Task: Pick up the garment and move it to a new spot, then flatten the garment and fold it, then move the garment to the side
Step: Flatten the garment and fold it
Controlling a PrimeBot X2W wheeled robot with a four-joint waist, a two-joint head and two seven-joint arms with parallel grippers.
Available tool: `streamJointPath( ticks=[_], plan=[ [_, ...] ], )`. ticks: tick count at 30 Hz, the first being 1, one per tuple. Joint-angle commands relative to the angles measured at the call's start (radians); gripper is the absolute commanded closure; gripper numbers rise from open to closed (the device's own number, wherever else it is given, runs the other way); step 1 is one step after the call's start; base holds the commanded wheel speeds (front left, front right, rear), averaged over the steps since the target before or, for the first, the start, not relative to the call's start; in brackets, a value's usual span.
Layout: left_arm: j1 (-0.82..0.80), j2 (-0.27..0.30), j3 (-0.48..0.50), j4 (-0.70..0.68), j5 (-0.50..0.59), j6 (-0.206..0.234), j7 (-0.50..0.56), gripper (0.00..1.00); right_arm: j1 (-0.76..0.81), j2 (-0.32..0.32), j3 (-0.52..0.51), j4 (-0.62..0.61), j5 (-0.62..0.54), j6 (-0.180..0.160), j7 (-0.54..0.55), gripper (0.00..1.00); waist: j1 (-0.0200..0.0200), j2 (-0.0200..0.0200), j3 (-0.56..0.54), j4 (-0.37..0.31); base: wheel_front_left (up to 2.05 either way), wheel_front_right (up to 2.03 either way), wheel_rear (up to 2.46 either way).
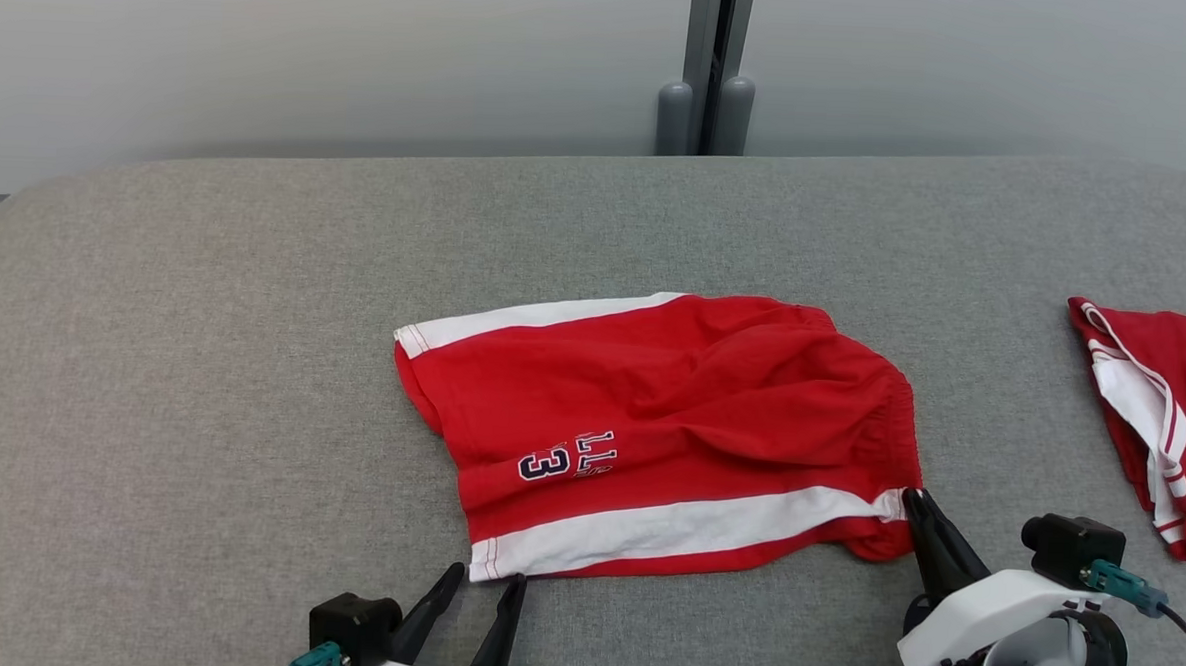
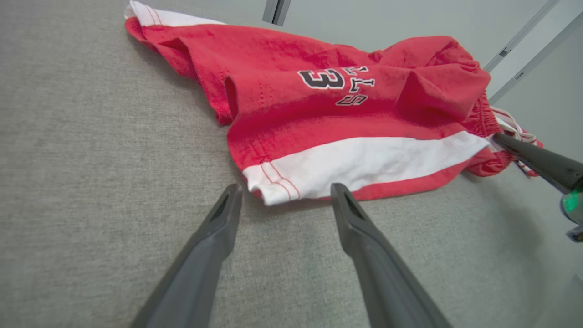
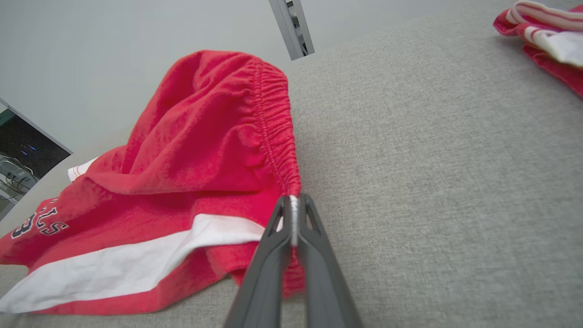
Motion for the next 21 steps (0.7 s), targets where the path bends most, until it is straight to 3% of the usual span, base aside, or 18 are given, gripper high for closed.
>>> streamJointPath(
  ticks=[1,9,10,11,13,21],
  plan=[
    [-0.018,0.005,0.002,0.001,-0.005,-0.002,-0.001,0.00,-0.007,-0.003,-0.003,-0.003,-0.004,0.000,-0.007,1.00,0.0000,0.0000,0.005,-0.002,0.00,0.00,0.00],
    [-0.040,0.005,-0.006,0.017,-0.007,-0.005,-0.001,0.00,-0.019,0.004,-0.002,-0.020,-0.011,0.000,-0.007,1.00,0.0000,0.0000,0.024,-0.009,0.00,0.00,0.00],
    [-0.042,0.005,-0.005,0.017,-0.008,-0.006,-0.001,0.15,-0.019,0.004,-0.003,-0.022,-0.011,0.000,-0.007,1.00,0.0000,0.0000,0.025,-0.010,0.00,0.00,0.00],
    [-0.045,0.005,-0.004,0.018,-0.006,-0.006,-0.001,0.55,-0.019,0.004,-0.004,-0.023,-0.012,0.000,-0.007,1.00,0.0000,0.0000,0.026,-0.011,0.00,0.00,0.00],
    [-0.046,0.005,-0.002,0.020,-0.003,-0.006,-0.001,1.00,-0.019,0.004,-0.006,-0.024,-0.011,0.000,-0.007,1.00,0.0000,0.0000,0.027,-0.012,0.00,0.00,0.00],
    [-0.041,0.005,0.064,-0.035,0.029,-0.001,-0.001,1.00,-0.013,0.005,-0.021,-0.046,-0.010,0.000,-0.007,1.00,0.0000,0.0000,0.019,-0.008,0.00,0.00,0.00]
  ],
)
